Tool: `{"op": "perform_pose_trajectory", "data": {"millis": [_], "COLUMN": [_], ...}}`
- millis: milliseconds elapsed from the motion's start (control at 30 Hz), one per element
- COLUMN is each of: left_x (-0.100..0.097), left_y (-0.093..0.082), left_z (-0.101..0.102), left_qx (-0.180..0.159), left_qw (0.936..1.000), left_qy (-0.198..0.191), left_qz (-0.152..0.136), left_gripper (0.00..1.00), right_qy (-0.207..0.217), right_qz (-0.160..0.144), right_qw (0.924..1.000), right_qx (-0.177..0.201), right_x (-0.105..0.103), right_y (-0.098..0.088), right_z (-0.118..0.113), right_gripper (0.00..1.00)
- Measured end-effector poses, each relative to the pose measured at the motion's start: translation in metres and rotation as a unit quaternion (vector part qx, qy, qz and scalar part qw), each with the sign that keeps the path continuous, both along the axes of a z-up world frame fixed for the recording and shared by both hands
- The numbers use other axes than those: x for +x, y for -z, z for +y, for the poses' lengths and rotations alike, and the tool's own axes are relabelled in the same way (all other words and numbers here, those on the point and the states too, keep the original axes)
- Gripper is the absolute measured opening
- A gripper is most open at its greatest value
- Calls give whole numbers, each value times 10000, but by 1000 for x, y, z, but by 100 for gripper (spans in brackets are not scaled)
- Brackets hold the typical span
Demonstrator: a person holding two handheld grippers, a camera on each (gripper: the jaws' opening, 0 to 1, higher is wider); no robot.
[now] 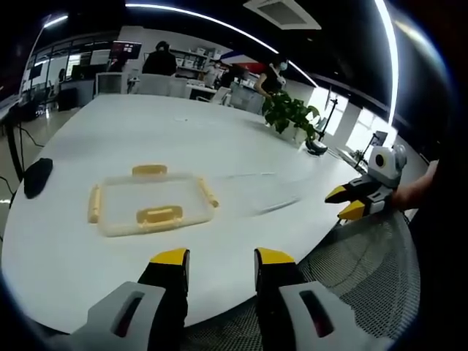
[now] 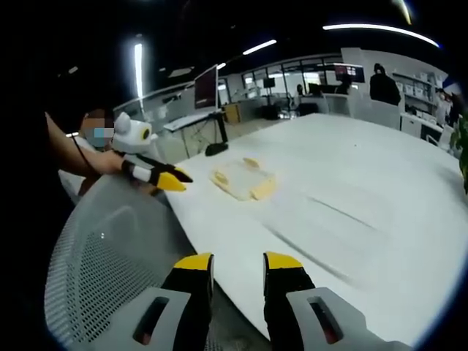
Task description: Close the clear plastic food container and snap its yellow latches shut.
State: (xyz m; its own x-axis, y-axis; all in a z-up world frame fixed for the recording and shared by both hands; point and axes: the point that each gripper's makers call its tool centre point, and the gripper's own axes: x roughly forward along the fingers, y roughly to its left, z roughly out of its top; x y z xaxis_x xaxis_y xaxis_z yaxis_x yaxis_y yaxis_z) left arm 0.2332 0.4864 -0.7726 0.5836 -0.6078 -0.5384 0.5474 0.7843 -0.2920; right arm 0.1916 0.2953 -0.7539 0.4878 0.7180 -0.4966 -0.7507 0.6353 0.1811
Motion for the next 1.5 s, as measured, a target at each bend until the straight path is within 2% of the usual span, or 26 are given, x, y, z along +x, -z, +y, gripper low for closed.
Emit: {"op": "perform_pose_trajectory", "data": {"millis": [200, 300, 367, 400, 433, 567, 667, 733, 800, 900, 1033, 1100, 1167, 1233, 1333, 1500], "left_x": [-1, 4, 7, 7, 5, 3, 10, 14, 14, 10, 13, 14, 18, 20, 18, 14], "left_y": [2, -4, -6, -6, -5, -3, -7, -8, -14, -14, -23, -28, -29, -32, -31, -41], "left_z": [-2, 0, -1, -3, -7, -13, -7, -2, -5, -10, -13, -13, -12, -12, -12, -13], "left_qx": [102, -10, -87, -96, -59, 40, -13, -154, -128, 22, -155, -182, -253, -390, -375, -431], "left_qw": [9999, 10000, 9999, 9999, 9995, 9986, 9991, 9997, 9996, 9987, 9984, 9977, 9981, 9979, 9977, 9958], "left_qy": [93, 12, 58, 106, 315, 529, 418, 177, 247, 488, 483, 514, 436, 363, 455, 695], "left_qz": [16, -43, -76, -63, -59, -48, -100, 82, -95, -160, -265, -400, -353, -372, -321, -407], "left_gripper": [34, 34, 35, 37, 38, 40, 39, 39, 39, 39, 39, 35, 34, 35, 35, 37], "right_qy": [42, -37, -16, -7, -28, 6, 94, 110, 18, -94, -26, -1, 34, 97, 195, 263], "right_qz": [30, -136, -146, -203, -290, -498, -527, -599, -565, -745, -762, -769, -872, -917, -918, -1050], "right_qw": [10000, 9999, 9998, 9997, 9995, 9987, 9983, 9978, 9982, 9970, 9968, 9967, 9958, 9947, 9943, 9927], "right_qx": [70, 27, 150, 156, 119, 121, 239, 255, 200, 163, 254, 252, 268, 451, 515, 525], "right_x": [1, 3, 5, 6, 7, 10, 13, 16, 15, 16, 22, 24, 29, 33, 39, 45], "right_y": [-1, -5, -9, -11, -13, -24, -33, -35, -34, -39, -46, -48, -56, -65, -68, -75], "right_z": [-1, 0, 1, 0, -2, -4, -4, -4, 0, 3, 7, 9, 13, 19, 25, 36], "right_gripper": [25, 27, 28, 29, 29, 30, 30, 31, 32, 34, 35, 36, 39, 42, 42, 42]}}
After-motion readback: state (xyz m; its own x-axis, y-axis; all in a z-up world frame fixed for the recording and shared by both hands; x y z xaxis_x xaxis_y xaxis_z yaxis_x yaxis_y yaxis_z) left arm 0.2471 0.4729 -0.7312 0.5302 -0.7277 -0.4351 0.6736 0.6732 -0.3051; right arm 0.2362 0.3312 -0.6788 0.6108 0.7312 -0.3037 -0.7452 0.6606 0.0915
